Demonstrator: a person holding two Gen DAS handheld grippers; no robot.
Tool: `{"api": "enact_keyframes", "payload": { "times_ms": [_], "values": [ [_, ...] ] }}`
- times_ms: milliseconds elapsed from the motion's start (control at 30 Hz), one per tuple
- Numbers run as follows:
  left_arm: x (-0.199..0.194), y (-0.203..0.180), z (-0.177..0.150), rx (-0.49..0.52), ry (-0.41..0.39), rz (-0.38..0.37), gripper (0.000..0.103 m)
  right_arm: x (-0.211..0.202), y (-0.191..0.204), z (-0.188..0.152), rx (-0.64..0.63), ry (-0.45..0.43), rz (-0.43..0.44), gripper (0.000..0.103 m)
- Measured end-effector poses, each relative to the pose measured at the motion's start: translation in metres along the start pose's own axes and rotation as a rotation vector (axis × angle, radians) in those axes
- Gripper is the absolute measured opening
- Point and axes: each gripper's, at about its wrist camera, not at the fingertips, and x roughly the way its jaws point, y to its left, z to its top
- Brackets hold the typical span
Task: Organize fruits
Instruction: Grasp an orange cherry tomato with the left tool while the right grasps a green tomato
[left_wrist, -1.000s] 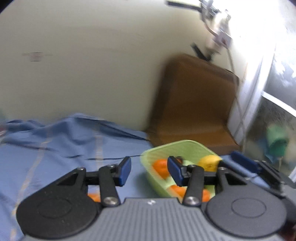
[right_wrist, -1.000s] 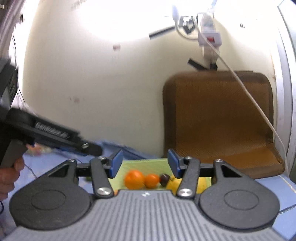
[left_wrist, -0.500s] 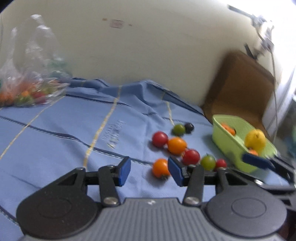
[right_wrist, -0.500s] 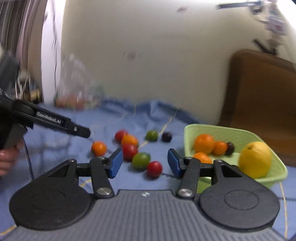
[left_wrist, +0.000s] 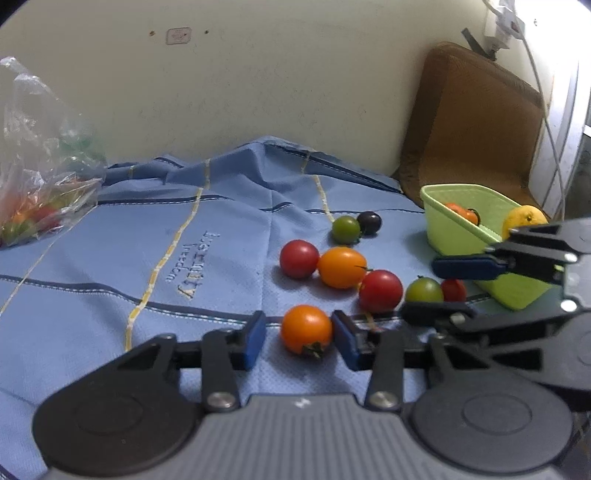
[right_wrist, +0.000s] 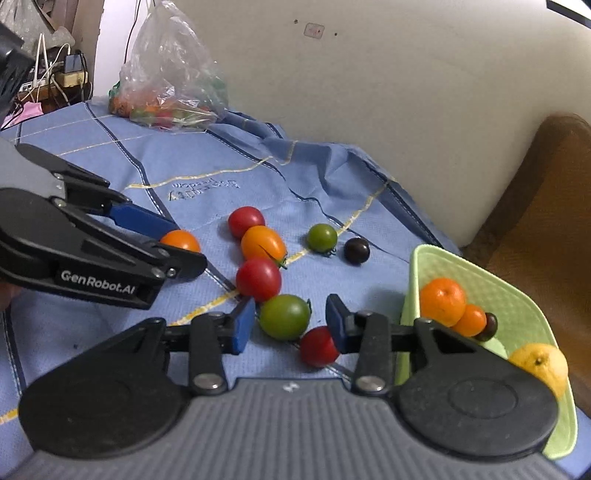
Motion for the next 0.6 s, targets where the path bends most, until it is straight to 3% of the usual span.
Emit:
{"api": "enact_keyframes", "payload": {
  "times_ms": [200, 333, 467, 600],
  "values": [
    [-0.009, -0.003, -0.006, 0.014, -0.001, -0.015, 0.029, 0.003, 0.01, 0.002, -0.109, 0.007, 0.004, 0.033],
    [-0.026, -0.004, -0.015, -0.007, -0.001, -0.07, 0.029, -0.017, 0.014, -0.008, -0.113, -0.061, -0.028, 0.032],
    [-0.047, -0.016, -0.028, 0.016, -0.007, -0.154, 0.029, -0.056, 0.025, -0.027, -0.052, -0.14, 0.024, 0.033],
    [-0.057, -0.036, -0.041, 0.068, 0.013, -0.215, 0.029, -0.08, 0.03, -0.052, 0.027, -0.146, 0.066, 0.033]
  ]
}}
